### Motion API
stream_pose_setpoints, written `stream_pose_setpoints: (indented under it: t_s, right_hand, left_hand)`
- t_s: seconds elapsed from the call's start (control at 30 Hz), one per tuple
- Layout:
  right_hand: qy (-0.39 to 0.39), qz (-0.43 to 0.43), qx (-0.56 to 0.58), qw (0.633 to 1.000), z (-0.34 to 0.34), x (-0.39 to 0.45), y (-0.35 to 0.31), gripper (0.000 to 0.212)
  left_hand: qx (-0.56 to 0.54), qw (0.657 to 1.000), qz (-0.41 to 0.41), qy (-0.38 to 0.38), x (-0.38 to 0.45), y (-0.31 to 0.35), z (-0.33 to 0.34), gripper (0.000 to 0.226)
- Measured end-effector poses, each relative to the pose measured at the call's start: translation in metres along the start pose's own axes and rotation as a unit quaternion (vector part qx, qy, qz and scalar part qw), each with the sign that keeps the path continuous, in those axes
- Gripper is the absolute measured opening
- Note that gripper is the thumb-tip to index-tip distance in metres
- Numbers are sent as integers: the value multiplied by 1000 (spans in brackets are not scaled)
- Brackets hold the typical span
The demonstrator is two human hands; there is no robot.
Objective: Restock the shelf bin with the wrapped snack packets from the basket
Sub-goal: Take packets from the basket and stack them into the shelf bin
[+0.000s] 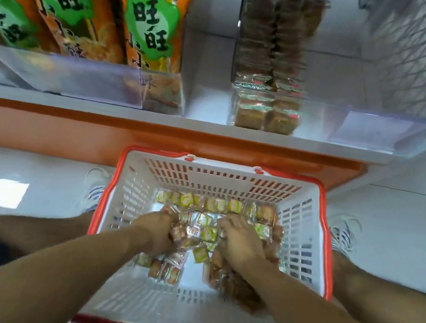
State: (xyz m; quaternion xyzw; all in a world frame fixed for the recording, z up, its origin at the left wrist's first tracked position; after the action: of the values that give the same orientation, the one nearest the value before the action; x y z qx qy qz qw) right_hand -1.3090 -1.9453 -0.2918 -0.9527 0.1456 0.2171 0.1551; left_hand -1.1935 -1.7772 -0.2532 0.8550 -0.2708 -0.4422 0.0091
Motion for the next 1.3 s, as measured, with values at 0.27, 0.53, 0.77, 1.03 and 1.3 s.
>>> stream_pose_setpoints:
  t_s: [0.27, 0.53, 0.77, 1.03, 1.3]
  right_hand:
    - [-132, -11, -62, 989, 48, 29, -9, 88]
    - [-169, -1, -6, 986, 58, 37, -24, 74]
    - [-217, 53, 161, 961, 71, 37, -16, 73]
    - [-244, 173, 447, 843, 51, 30, -11, 59]
    - [-252, 159, 641, 708, -53, 11, -19, 33]
  left_hand:
    - [-60, 995, -46, 62, 41, 5, 74, 75]
    - [-71, 995, 11, 71, 53, 7, 75, 32]
    - [-260, 965, -22, 19, 58, 6, 90, 23]
    - [-597, 795, -94, -45, 42, -2, 73, 25]
    - [-715, 696, -11, -71, 9, 33, -5, 30]
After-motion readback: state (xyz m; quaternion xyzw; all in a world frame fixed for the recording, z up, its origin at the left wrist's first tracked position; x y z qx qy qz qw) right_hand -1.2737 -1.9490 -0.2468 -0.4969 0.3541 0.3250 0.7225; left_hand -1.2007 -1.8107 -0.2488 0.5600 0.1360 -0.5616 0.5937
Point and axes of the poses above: each hand's wrist, its own x-axis towards the middle knuckle, its own z-axis out of the palm, y = z × x, the point moved 6 cm from there along x, towards the middle knuckle, and after that the axes turned 4 degrees about -x, right-handed, at the moved point
